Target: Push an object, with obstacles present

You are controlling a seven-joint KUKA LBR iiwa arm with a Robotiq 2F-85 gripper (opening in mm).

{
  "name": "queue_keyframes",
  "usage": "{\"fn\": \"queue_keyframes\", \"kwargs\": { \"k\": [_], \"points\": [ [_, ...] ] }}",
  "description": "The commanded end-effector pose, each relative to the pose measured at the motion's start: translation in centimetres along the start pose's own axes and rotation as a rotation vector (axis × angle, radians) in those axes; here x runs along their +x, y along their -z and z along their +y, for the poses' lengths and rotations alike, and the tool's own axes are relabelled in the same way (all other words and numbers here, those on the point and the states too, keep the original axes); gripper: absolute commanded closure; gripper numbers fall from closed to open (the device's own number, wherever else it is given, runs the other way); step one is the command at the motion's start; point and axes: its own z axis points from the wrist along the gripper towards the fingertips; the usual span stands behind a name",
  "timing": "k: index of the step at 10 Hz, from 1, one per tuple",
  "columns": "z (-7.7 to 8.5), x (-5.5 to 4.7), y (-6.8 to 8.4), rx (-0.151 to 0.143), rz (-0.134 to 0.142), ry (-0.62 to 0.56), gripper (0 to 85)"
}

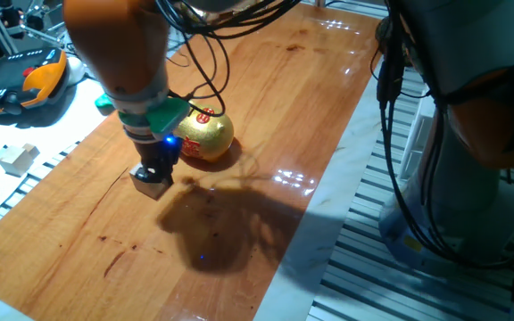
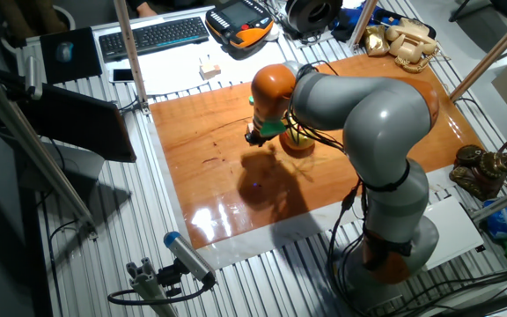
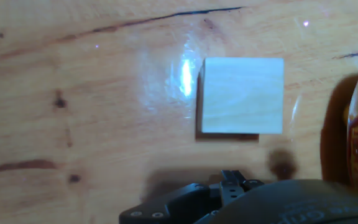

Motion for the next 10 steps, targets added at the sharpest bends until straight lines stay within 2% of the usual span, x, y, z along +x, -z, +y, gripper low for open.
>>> {"fn": "queue_keyframes", "kwargs": {
  "k": [1, 4, 6, 8, 10],
  "points": [
    [-0.3, -0.4, -0.1, -0.003, -0.003, 0.003, 85.0],
    [-0.2, -1.8, 0.1, -0.003, -0.011, -0.008, 85.0],
    [-0.2, -2.5, 0.0, 0.001, -0.028, -0.02, 85.0],
    [-0.7, -3.5, 0.2, 0.0, -0.029, -0.021, 85.0],
    [-0.8, -4.1, 0.4, 0.003, -0.031, -0.033, 85.0]
  ]
}}
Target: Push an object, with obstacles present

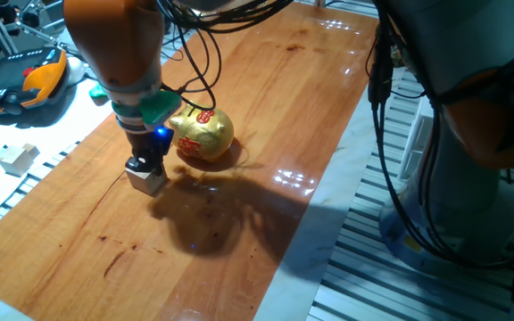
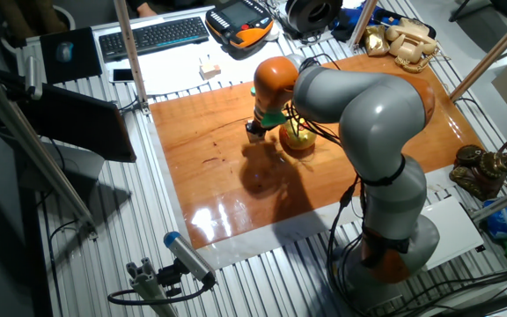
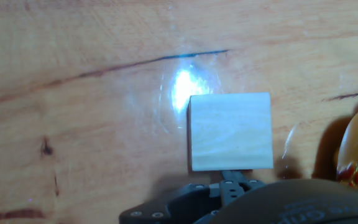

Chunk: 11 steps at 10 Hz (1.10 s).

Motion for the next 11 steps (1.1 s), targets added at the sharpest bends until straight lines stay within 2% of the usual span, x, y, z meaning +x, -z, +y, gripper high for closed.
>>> {"fn": "queue_keyframes", "kwargs": {
  "k": [1, 2, 3, 4, 5, 6, 8, 11],
  "points": [
    [-0.1, 0.0, -0.1, -0.002, -0.003, -0.002, 85.0],
    [0.0, 0.0, -0.2, -0.003, -0.003, -0.002, 85.0],
    [0.2, 0.4, 0.2, -0.007, 0.011, -0.01, 85.0],
    [0.5, 0.8, 0.9, -0.006, 0.037, -0.026, 85.0],
    [0.8, 1.1, 1.0, -0.023, 0.048, -0.039, 85.0],
    [0.7, 0.9, 0.6, -0.028, 0.045, -0.032, 85.0],
    [0.3, 0.6, -0.2, -0.014, 0.033, -0.005, 85.0],
    [0.2, 0.3, 0.0, 0.008, 0.027, 0.008, 85.0]
  ]
}}
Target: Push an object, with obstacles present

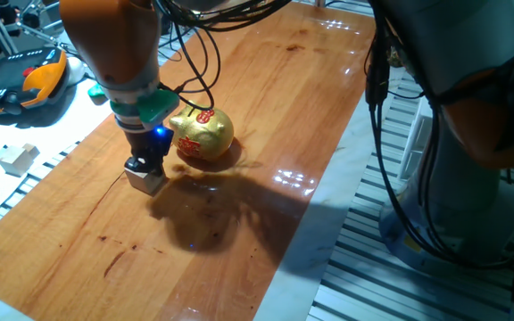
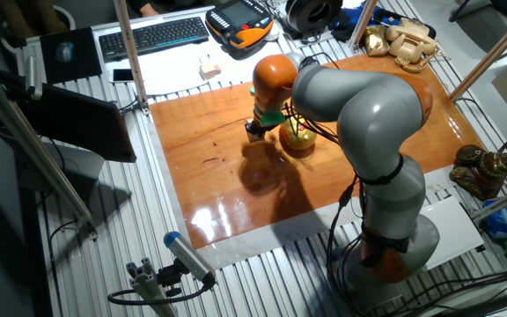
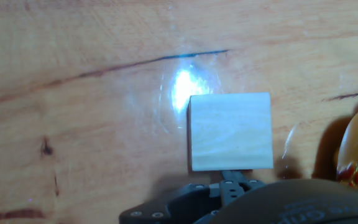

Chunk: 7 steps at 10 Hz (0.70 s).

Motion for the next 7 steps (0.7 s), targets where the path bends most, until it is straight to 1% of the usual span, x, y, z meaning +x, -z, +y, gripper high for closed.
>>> {"fn": "queue_keyframes", "kwargs": {
  "k": [1, 2, 3, 4, 5, 7],
  "points": [
    [0.03, 0.0, 0.09, 0.001, 0.001, 0.0, 85.0],
    [0.0, -0.08, 0.12, -0.005, 0.003, 0.0, 85.0],
    [0.01, -0.08, 0.12, -0.005, 0.002, 0.009, 85.0],
    [0.01, -0.08, 0.12, 0.004, -0.002, 0.016, 85.0],
    [0.01, -0.08, 0.12, 0.019, -0.006, 0.023, 85.0],
    [0.01, -0.08, 0.12, -0.028, 0.025, 0.071, 85.0]
  ]
}}
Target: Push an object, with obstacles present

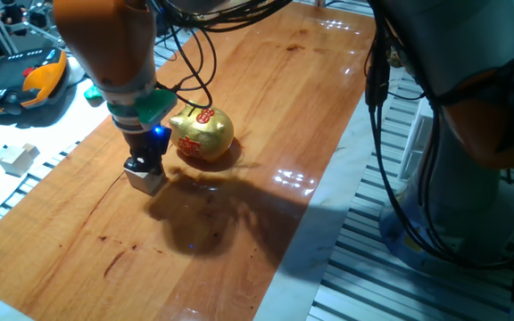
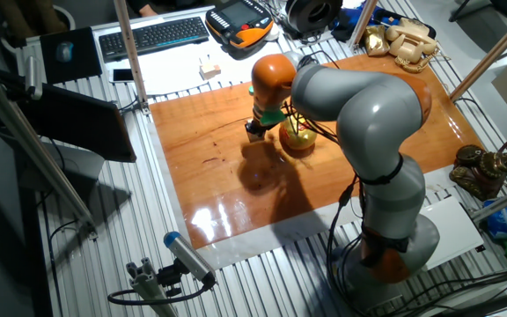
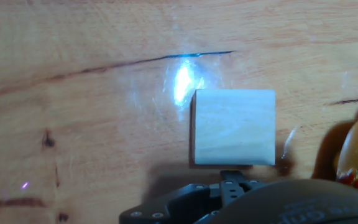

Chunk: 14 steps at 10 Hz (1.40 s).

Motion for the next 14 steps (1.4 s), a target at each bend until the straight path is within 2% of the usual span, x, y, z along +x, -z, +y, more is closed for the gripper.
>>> {"fn": "queue_keyframes", "kwargs": {
  "k": [1, 3, 4, 6, 7, 8, 11, 14],
  "points": [
    [0.0, 0.0, 0.0, -0.003, 0.0, 0.007, 85.0],
    [0.0, 0.0, 0.0, 0.006, 0.007, -0.002, 85.0],
    [0.0, 0.0, 0.0, 0.011, 0.003, -0.002, 85.0],
    [0.0, 0.0, 0.0, 0.023, -0.029, 0.001, 85.0],
    [0.0, 0.0, 0.1, 0.031, -0.063, -0.003, 85.0],
    [0.0, -0.1, 0.0, 0.035, -0.082, -0.007, 85.0],
    [-0.1, -0.2, -0.7, 0.049, -0.099, -0.007, 85.0],
    [-0.3, -0.7, -1.7, 0.046, -0.105, -0.01, 85.0]
  ]
}}
